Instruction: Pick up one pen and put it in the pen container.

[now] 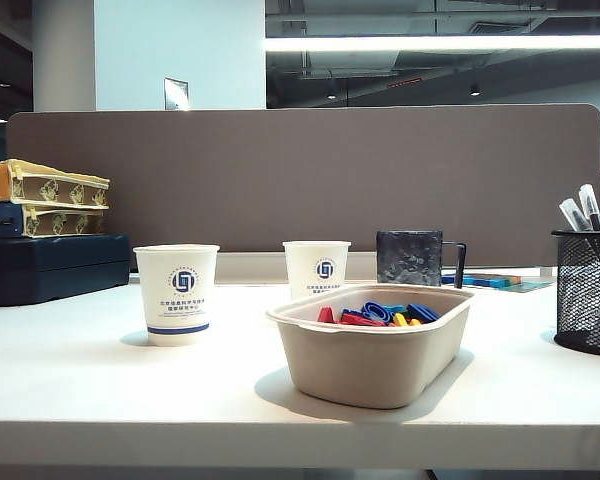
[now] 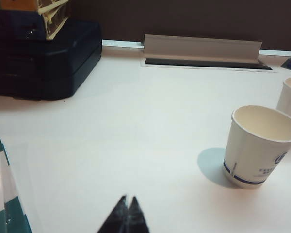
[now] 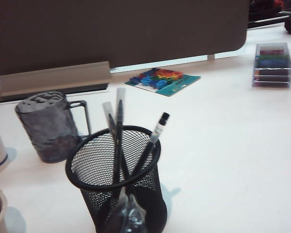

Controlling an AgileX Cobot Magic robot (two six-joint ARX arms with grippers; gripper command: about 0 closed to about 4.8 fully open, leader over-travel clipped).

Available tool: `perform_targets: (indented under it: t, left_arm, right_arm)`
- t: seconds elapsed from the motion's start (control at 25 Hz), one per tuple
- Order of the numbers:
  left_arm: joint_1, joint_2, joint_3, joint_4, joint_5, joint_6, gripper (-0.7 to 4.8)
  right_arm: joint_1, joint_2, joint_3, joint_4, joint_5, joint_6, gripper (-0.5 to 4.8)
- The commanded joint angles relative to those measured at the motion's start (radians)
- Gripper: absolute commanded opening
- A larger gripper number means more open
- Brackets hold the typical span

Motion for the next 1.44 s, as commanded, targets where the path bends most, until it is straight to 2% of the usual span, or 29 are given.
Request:
perform_targets:
  t: [0.04, 0.48, 0.64, 1.44]
  left_arm:
    - [0.001, 0.001, 0.004, 0.008, 0.004, 0.004, -0.05]
    - [0.001, 0.000, 0.004, 0.008, 0.005, 0.004, -0.05]
    - [0.001, 0.001, 0.004, 0.008, 0.005, 0.004, -0.05]
    - [0.001, 0.000, 0.004, 0.008, 0.005, 0.004, -0.05]
  right_arm:
    - [0.000, -0.007, -0.005, 0.015, 0.022, -0.003, -0.01]
    - [0.000, -0.007, -0.005, 0.014, 0.016, -0.005, -0.01]
    - [0.000, -0.007, -0.005, 0.074, -0.035, -0.109, -0.01]
    - [-0.009, -0.007, -0.005, 0.105, -0.030, -0.109, -0.01]
